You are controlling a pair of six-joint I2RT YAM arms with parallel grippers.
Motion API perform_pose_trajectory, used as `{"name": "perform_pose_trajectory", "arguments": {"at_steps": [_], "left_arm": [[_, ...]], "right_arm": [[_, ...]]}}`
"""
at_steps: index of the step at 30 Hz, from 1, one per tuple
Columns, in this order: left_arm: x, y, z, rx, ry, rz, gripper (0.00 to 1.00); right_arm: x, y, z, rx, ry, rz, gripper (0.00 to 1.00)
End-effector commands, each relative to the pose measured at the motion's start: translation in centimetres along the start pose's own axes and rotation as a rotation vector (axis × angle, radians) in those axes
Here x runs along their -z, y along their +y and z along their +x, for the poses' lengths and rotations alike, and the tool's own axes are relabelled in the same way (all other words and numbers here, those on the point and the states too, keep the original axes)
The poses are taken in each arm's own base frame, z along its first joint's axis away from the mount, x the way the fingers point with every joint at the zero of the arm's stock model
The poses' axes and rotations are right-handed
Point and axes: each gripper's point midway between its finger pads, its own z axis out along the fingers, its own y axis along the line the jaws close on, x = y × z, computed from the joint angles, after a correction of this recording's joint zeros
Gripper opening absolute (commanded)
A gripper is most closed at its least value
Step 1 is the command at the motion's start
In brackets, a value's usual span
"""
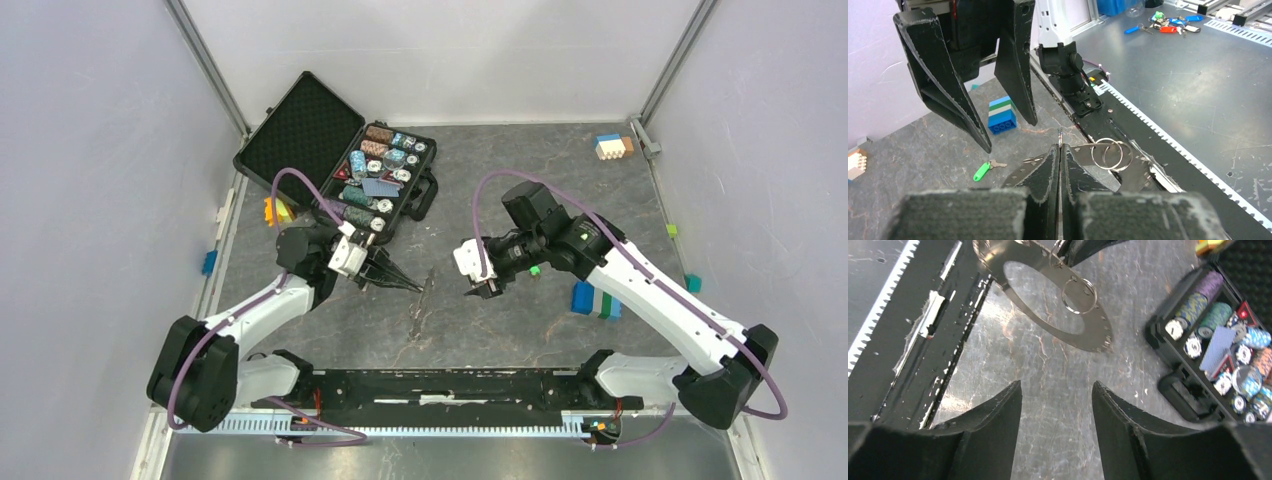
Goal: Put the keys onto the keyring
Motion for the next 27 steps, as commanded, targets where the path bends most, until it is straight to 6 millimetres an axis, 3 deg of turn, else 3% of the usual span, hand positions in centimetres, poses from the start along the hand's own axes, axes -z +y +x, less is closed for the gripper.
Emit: {"name": "perform_pose_trajectory", "arguments": {"at_steps": [1, 10, 17, 23, 27], "left_arm": [[-0.1, -2.3, -0.7, -0.062, 0.031, 0.099, 0.02], [-0.5, -2.7, -0.5, -0.073, 0.025, 0.116, 0.02], [-0.2, -1.8, 0.1, -0.114, 0.025, 0.104, 0.02], [0.1, 0.7, -0.6, -0.049, -0.014, -0.042, 0.02], [0.2, 2.1, -0.1, 0.011, -0.048, -0.154, 0.02]], "right_arm": [[-0.9, 0.4, -1.6, 0.046, -0.110, -0.058, 0.58], [-1.1, -1.3, -2.9, 0.015, -0.142, -0.036, 0.50], [-1.1, -2.0, -3.6, -0.008, -0.156, -0.021, 0.49], [-1.4, -3.4, -2.3, -0.050, -0.103, 0.050, 0.48], [-1.4, -4.6, -1.9, -0.068, -0.078, 0.106, 0.47]]}}
